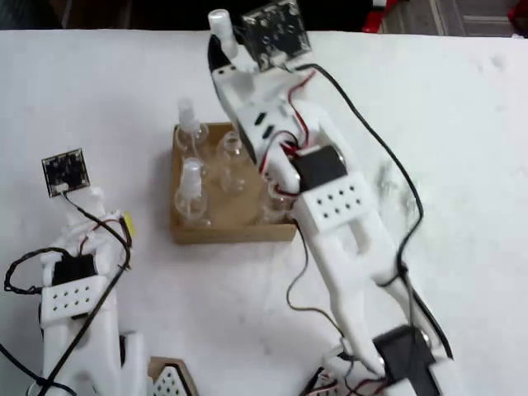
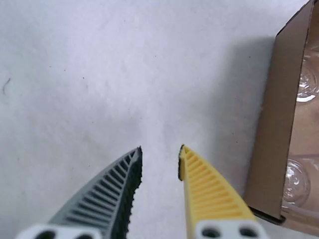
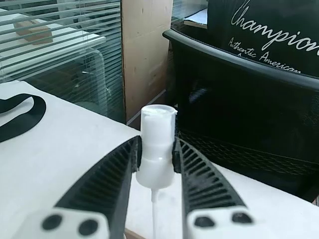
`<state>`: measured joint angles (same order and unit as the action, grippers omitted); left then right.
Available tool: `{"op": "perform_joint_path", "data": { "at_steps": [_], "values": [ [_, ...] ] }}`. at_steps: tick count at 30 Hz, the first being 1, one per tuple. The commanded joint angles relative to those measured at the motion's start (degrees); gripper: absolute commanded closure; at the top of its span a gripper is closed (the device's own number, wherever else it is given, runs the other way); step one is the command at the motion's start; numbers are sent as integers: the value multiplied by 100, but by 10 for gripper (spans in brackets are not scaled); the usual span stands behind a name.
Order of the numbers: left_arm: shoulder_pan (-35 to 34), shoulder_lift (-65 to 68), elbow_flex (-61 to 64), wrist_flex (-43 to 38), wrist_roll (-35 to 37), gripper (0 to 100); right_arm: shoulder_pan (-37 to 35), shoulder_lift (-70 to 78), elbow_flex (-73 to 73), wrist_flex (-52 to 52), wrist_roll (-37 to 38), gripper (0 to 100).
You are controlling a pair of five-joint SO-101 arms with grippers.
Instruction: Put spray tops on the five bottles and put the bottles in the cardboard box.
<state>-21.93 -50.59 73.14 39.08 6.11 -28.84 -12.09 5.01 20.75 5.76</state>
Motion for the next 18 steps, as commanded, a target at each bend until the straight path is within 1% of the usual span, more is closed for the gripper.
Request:
{"op": "perform_joint_path", "data": {
  "at_steps": [1, 11, 18],
  "values": [
    [75, -66, -18, -167, -53, 880, -75, 277, -510, -171, -53, 982],
    [75, -66, -26, -167, -53, 880, -75, 497, -554, -145, -62, 982],
    [75, -66, -26, -167, -53, 880, -251, 488, -299, -171, -62, 982]
  ]
}}
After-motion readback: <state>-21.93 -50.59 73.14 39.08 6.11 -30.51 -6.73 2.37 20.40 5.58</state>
